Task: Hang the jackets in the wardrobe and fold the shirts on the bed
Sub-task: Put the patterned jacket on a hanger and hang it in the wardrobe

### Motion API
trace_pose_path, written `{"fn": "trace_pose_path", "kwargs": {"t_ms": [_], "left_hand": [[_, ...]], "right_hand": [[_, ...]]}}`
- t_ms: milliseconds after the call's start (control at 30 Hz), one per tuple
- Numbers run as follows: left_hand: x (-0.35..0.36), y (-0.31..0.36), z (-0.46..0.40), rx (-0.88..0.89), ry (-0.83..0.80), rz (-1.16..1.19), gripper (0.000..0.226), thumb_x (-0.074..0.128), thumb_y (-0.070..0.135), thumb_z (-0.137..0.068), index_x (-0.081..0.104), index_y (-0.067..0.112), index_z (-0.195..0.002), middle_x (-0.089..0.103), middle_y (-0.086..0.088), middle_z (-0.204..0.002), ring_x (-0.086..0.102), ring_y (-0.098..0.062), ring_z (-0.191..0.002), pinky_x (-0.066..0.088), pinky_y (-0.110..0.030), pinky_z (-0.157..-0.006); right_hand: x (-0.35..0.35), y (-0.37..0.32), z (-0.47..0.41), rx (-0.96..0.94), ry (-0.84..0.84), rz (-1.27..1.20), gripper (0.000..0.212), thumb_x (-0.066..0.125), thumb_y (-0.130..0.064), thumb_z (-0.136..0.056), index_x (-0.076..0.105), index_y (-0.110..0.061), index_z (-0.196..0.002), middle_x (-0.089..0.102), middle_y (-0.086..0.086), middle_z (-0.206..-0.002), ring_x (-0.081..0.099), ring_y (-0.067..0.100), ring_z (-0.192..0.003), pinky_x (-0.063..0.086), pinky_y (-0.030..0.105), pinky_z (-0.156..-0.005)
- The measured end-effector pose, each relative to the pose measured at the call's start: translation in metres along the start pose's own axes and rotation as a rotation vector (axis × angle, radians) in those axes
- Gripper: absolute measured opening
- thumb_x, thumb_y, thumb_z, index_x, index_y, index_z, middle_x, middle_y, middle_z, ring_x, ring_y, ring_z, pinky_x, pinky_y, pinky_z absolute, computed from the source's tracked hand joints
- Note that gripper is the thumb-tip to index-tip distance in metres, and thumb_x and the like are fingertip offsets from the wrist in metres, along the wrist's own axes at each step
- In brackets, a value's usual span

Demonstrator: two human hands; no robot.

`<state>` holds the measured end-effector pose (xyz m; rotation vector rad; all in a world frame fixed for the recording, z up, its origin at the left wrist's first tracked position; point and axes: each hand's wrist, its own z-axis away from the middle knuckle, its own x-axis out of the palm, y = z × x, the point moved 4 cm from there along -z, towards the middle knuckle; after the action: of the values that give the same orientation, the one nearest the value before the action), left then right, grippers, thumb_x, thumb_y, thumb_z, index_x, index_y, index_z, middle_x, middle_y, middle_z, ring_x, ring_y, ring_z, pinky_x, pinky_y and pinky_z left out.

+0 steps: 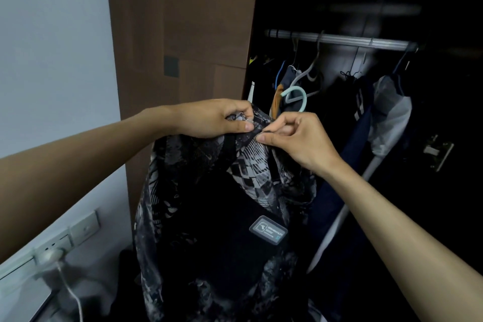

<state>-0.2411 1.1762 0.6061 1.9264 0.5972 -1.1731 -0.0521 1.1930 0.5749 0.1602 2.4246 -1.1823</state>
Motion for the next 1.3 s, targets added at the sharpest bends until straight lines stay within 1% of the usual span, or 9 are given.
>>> {"fn": "trace_pose_path", "kwargs": {"t_ms": [133, 267, 400, 500, 767, 933, 1067, 1200, 1300], "left_hand": [[0.001, -0.002, 0.003, -0.018, -0.016, -0.03, 0.019, 0.052, 0.044, -0.101, 0.057, 0.027, -0.107, 0.064, 0.001, -0.101, 0.059, -0.012, -0.087, 0.047, -0.029, -0.081], [0.0, -0.004, 0.008, -0.069, 0.019, 0.021, 0.027, 0.056, 0.043, -0.099, 0.044, 0.028, -0.118, 0.066, 0.009, -0.089, 0.059, 0.001, -0.07, 0.046, -0.018, -0.067], [0.001, -0.024, 0.023, -0.135, 0.1, 0.111, 0.041, 0.057, 0.04, -0.098, 0.04, 0.027, -0.132, 0.066, 0.014, -0.071, 0.055, 0.005, -0.055, 0.041, -0.009, -0.056], [0.009, -0.028, 0.03, -0.068, 0.118, 0.086, 0.028, 0.056, 0.041, -0.098, 0.058, 0.029, -0.123, 0.071, 0.012, -0.095, 0.064, 0.008, -0.083, 0.046, -0.01, -0.076], [0.013, -0.025, 0.036, 0.026, 0.253, 0.083, 0.021, 0.052, 0.041, -0.1, 0.06, 0.025, -0.089, 0.062, 0.002, -0.08, 0.057, -0.009, -0.072, 0.044, -0.024, -0.072], [-0.014, -0.051, 0.063, -0.039, 0.642, -0.182, 0.011, 0.054, 0.037, -0.102, 0.056, 0.032, -0.093, 0.063, 0.012, -0.089, 0.062, -0.013, -0.085, 0.046, -0.037, -0.08], [-0.023, -0.071, 0.07, -0.158, 0.375, 0.018, 0.011, 0.063, 0.027, -0.097, 0.068, 0.037, -0.095, 0.072, 0.019, -0.097, 0.067, -0.004, -0.094, 0.047, -0.018, -0.087], [0.006, -0.056, 0.047, -0.326, 0.138, 0.233, 0.037, 0.064, 0.062, -0.086, 0.076, 0.03, -0.099, 0.076, 0.002, -0.099, 0.069, -0.01, -0.086, 0.051, -0.039, -0.091], [0.017, -0.048, 0.034, -0.38, 0.183, 0.387, 0.035, 0.069, 0.046, -0.089, 0.077, 0.012, -0.098, 0.076, -0.015, -0.095, 0.073, -0.025, -0.09, 0.057, -0.041, -0.083]], "right_hand": [[0.001, -0.002, 0.001, 0.017, -0.078, -0.033, 0.02, 0.083, -0.009, -0.082, 0.066, 0.0, -0.089, 0.077, 0.015, -0.075, 0.078, 0.027, -0.083, 0.058, 0.045, -0.097], [0.0, 0.0, 0.0, 0.042, -0.115, -0.076, 0.035, 0.084, -0.005, -0.079, 0.052, -0.011, -0.09, 0.077, 0.016, -0.074, 0.077, 0.025, -0.079, 0.059, 0.036, -0.085], [-0.032, 0.015, 0.013, 0.279, -0.226, -0.012, 0.04, 0.085, -0.038, -0.074, 0.062, -0.011, -0.091, 0.077, 0.022, -0.084, 0.074, 0.027, -0.073, 0.057, 0.03, -0.067], [-0.053, 0.034, 0.013, 0.32, 0.024, 0.026, 0.05, 0.078, -0.055, -0.072, 0.064, -0.011, -0.092, 0.076, 0.014, -0.078, 0.07, 0.029, -0.058, 0.057, 0.032, -0.056], [-0.039, 0.013, -0.001, 0.097, -0.045, -0.205, 0.019, 0.06, -0.019, -0.101, 0.073, -0.005, -0.103, 0.074, 0.011, -0.093, 0.064, 0.015, -0.067, 0.054, 0.02, -0.053], [-0.07, 0.017, -0.009, 0.096, 0.224, -0.216, 0.021, 0.057, -0.014, -0.103, 0.073, -0.011, -0.09, 0.076, 0.0, -0.077, 0.068, 0.01, -0.067, 0.053, 0.02, -0.067], [-0.081, 0.015, -0.013, 0.049, 0.218, -0.109, 0.019, 0.064, -0.02, -0.1, 0.076, -0.013, -0.088, 0.079, 0.004, -0.084, 0.074, 0.021, -0.086, 0.053, 0.031, -0.092], [-0.047, 0.001, -0.019, -0.004, 0.068, -0.093, 0.018, 0.063, -0.015, -0.1, 0.075, -0.001, -0.1, 0.078, 0.009, -0.087, 0.074, 0.016, -0.084, 0.057, 0.027, -0.088], [-0.04, 0.001, -0.017, -0.038, 0.043, -0.094, 0.022, 0.063, -0.013, -0.1, 0.072, 0.007, -0.105, 0.076, 0.015, -0.091, 0.073, 0.012, -0.082, 0.057, 0.022, -0.086]]}}
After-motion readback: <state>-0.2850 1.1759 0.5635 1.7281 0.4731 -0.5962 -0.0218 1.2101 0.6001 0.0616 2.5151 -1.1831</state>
